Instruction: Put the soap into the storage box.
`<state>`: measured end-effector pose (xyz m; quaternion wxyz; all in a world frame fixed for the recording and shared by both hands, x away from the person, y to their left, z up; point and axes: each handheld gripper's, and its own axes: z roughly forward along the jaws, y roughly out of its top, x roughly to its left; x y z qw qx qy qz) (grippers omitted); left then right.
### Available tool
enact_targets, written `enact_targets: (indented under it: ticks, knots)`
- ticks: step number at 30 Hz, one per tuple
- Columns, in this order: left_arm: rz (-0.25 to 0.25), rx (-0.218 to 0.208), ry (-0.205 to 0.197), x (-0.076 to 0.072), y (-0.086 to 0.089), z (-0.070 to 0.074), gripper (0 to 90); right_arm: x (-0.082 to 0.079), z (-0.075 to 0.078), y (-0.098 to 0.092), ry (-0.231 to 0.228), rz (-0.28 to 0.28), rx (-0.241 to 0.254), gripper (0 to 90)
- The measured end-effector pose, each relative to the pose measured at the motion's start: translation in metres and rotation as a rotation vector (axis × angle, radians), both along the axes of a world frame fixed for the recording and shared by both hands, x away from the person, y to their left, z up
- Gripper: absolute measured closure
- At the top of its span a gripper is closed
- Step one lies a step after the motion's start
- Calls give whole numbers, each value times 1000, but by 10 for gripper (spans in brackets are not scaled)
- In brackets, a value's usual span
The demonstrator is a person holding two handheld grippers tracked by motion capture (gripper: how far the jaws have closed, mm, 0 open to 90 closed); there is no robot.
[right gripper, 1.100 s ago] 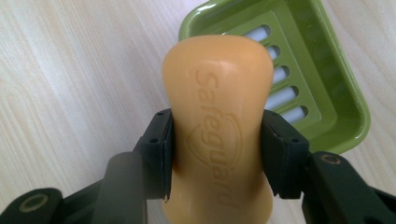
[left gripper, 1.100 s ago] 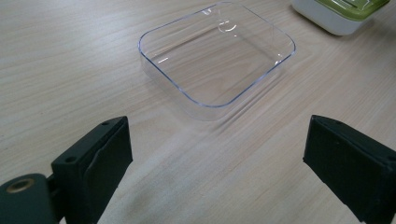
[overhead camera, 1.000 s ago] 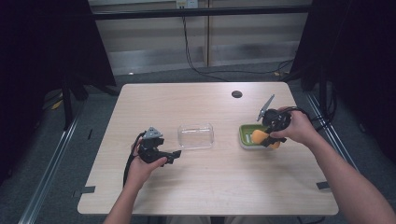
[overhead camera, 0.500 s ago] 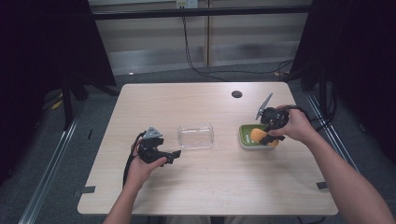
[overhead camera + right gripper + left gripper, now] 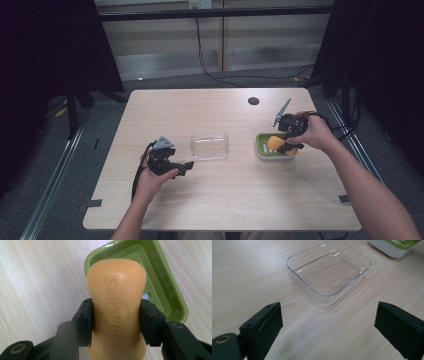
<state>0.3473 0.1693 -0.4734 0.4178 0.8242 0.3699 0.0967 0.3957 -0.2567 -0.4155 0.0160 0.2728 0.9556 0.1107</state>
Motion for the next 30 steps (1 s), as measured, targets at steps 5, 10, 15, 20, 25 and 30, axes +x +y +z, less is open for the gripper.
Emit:
enact_targets:
  ticks: [5, 10, 15, 20, 25, 30]
  knots:
    - [-4, -4, 3, 0, -1, -1, 77, 2, 0, 1, -2, 7, -6, 500]
    - [-3, 5, -3, 0, -1, -1, 77, 4, 1, 2, -11, 16, -3, 500]
    - [-3, 4, 2, 0, -1, -1, 77, 5, -2, 3, -9, 14, -10, 500]
    - [-4, 6, 4, 0, -1, -2, 77, 7, -4, 3, -7, 29, -8, 500]
    - [-4, 6, 4, 0, -1, -2, 77, 10, -6, 2, -11, 33, -14, 500]
    - [-3, 7, 9, 0, -1, -3, 77, 11, -7, 3, 1, 17, -14, 500]
